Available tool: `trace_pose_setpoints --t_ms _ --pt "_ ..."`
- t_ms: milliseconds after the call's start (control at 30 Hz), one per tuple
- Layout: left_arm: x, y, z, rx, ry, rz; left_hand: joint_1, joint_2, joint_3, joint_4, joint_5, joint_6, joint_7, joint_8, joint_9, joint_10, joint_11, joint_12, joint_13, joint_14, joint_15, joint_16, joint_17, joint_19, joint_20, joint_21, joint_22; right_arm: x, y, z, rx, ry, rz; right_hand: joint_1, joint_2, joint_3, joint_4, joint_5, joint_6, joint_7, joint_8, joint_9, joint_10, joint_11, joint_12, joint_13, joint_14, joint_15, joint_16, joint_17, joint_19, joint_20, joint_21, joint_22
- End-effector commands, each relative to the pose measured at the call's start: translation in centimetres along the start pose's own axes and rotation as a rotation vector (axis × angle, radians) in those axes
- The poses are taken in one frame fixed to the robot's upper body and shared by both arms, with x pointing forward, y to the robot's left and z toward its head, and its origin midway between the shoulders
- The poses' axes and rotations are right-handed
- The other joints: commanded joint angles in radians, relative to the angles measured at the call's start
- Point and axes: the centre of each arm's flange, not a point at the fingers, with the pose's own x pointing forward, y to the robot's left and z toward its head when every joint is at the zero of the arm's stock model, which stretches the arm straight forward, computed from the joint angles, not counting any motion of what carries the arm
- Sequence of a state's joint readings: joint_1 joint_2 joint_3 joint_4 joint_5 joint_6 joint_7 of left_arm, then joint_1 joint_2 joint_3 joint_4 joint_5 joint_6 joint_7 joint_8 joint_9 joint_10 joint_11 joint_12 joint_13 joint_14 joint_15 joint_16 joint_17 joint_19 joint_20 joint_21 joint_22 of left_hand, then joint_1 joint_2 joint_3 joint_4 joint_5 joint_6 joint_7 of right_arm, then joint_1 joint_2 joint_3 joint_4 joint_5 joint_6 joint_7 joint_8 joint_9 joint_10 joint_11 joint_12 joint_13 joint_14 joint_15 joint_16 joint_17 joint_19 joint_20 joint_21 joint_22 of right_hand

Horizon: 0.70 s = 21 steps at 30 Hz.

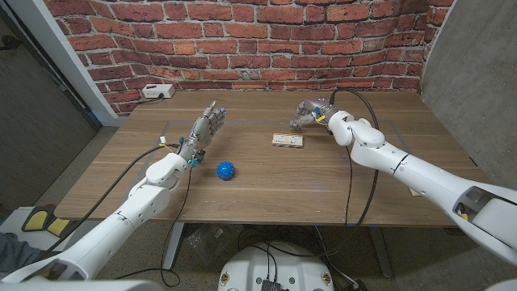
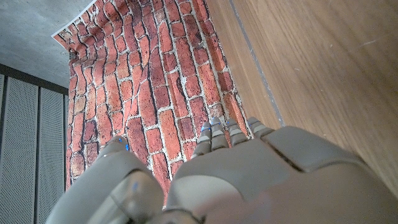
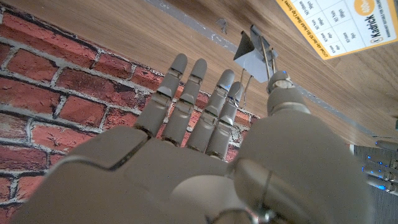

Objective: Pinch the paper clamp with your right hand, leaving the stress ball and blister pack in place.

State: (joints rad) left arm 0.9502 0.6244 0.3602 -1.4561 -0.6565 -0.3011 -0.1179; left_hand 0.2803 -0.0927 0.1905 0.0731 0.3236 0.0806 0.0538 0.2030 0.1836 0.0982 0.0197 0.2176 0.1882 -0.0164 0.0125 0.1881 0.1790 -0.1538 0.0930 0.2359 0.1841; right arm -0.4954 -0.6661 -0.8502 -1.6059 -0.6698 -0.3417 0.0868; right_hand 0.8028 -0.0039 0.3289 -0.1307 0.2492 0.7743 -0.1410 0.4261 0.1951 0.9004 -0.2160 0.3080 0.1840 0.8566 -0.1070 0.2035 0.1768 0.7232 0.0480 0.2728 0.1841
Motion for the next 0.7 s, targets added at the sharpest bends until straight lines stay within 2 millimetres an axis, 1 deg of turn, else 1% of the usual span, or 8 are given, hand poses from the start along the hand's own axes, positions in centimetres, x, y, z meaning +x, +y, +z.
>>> trace_pose_setpoints --t_ms 33,133,267,300,700 --pt "-0.37 0.14 -0.04 -0.002 -0.004 0.003 0.006 0.003 -0.003 0.002 0.001 0.004 -0.004 -0.002 0.005 0.008 0.0 -0.007 0.006 0.009 0.003 0.002 0.005 -0.001 0.002 -0.003 0.003 -0.1 -0.05 0.32 0.009 0.009 -0.026 0.021 0.031 0.015 -0.002 -0.014 0.141 -0.085 0.01 0.0 0.05 0.001 0.004 0.002 0.036 -0.06 0.0 -0.001 0.017 0.004 -0.007 0.003" --pt "-0.43 0.12 -0.09 -0.004 -0.004 0.002 0.007 0.004 -0.003 0.002 0.0 0.004 -0.004 -0.002 0.005 0.008 0.0 -0.007 0.006 0.01 0.004 0.002 0.005 -0.001 0.002 -0.003 0.003 -0.08 -0.12 0.38 0.007 0.012 -0.024 0.028 0.045 0.02 -0.002 -0.026 0.19 -0.085 0.009 -0.001 0.099 0.002 0.001 0.001 0.073 -0.065 0.0 0.0 0.023 0.005 -0.011 0.003" --pt "-0.48 0.11 -0.11 -0.004 -0.005 0.003 0.008 0.004 -0.004 0.002 0.0 0.005 -0.005 -0.002 0.005 0.008 0.001 -0.007 0.006 0.01 0.003 0.002 0.005 -0.001 0.002 -0.004 0.003 -0.13 -0.28 0.42 0.002 0.013 -0.024 0.027 0.049 0.021 -0.001 -0.03 0.205 -0.084 0.009 -0.002 0.114 0.002 0.0 0.001 0.083 -0.066 0.0 0.0 0.021 0.004 -0.014 0.003" --pt "-0.49 0.11 -0.11 -0.004 -0.006 0.004 0.008 0.005 -0.004 0.002 0.0 0.005 -0.005 -0.002 0.005 0.008 0.001 -0.007 0.006 0.009 0.002 0.002 0.005 -0.002 0.001 -0.004 0.003 -0.15 -0.32 0.44 0.0 0.013 -0.024 0.028 0.047 0.019 -0.003 -0.036 0.232 -0.085 0.009 -0.003 0.14 0.004 -0.002 0.0 0.092 -0.07 -0.004 -0.001 0.023 0.005 -0.016 0.003" --pt "-0.56 0.06 -0.06 -0.006 -0.011 0.005 0.01 0.007 -0.005 0.002 0.0 0.006 -0.002 -0.001 0.005 0.008 0.0 -0.007 0.006 0.009 0.004 0.002 0.005 -0.002 0.002 -0.005 0.003 -0.41 -0.75 0.78 -0.035 0.007 -0.023 0.029 0.054 0.022 -0.002 -0.041 0.256 -0.085 0.007 -0.002 0.171 0.002 -0.002 0.002 0.098 -0.072 -0.009 0.0 0.002 0.011 -0.028 0.004"
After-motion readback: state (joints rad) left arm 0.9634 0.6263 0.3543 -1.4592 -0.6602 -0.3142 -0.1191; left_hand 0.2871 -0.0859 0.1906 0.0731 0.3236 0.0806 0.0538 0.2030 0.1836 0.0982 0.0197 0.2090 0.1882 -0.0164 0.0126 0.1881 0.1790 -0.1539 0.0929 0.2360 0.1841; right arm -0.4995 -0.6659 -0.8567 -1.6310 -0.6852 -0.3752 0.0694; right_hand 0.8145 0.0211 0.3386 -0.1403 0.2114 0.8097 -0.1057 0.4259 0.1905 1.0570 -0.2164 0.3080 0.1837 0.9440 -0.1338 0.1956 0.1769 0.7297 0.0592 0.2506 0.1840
